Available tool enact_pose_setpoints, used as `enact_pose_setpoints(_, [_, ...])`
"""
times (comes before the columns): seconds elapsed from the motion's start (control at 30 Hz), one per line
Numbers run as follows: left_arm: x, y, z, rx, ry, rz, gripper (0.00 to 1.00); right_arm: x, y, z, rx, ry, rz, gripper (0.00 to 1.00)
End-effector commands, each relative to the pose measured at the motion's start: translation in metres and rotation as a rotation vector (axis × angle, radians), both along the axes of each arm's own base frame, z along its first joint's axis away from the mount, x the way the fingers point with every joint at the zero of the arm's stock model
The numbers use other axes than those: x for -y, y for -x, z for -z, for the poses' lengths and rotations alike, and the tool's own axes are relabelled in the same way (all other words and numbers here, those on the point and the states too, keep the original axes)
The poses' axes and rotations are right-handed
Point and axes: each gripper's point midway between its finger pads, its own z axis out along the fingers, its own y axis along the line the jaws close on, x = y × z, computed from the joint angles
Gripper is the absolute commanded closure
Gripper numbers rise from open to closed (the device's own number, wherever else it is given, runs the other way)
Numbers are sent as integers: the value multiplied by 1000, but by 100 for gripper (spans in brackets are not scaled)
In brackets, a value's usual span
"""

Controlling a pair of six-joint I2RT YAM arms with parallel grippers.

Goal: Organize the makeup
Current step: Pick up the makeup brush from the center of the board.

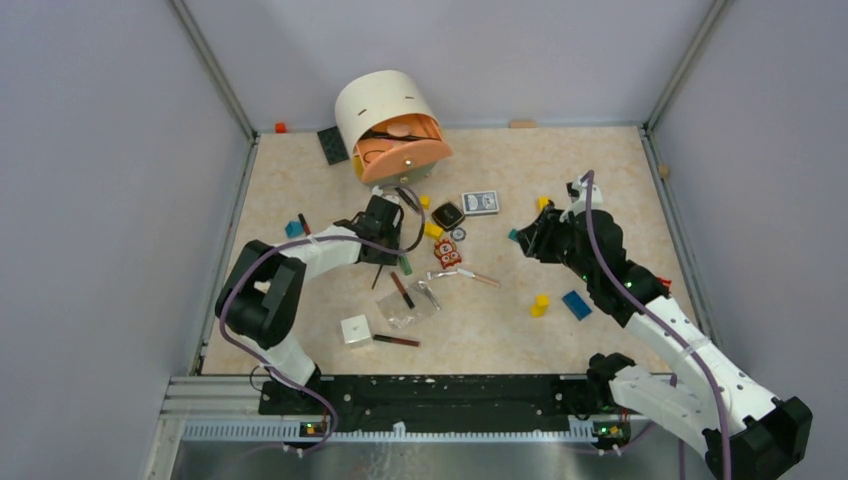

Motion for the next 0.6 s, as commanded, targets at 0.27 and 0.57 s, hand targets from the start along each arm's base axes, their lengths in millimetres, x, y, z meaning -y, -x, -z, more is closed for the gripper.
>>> enact_pose_setpoints(0.27, [-28, 10, 14, -28, -121, -62, 85, -2, -1, -7, 29, -15, -4, 57])
enact_pose_setpoints(0.57, [-34, 8, -8, 31, -89, -86, 100, 0, 0, -7, 29, -10, -1, 57])
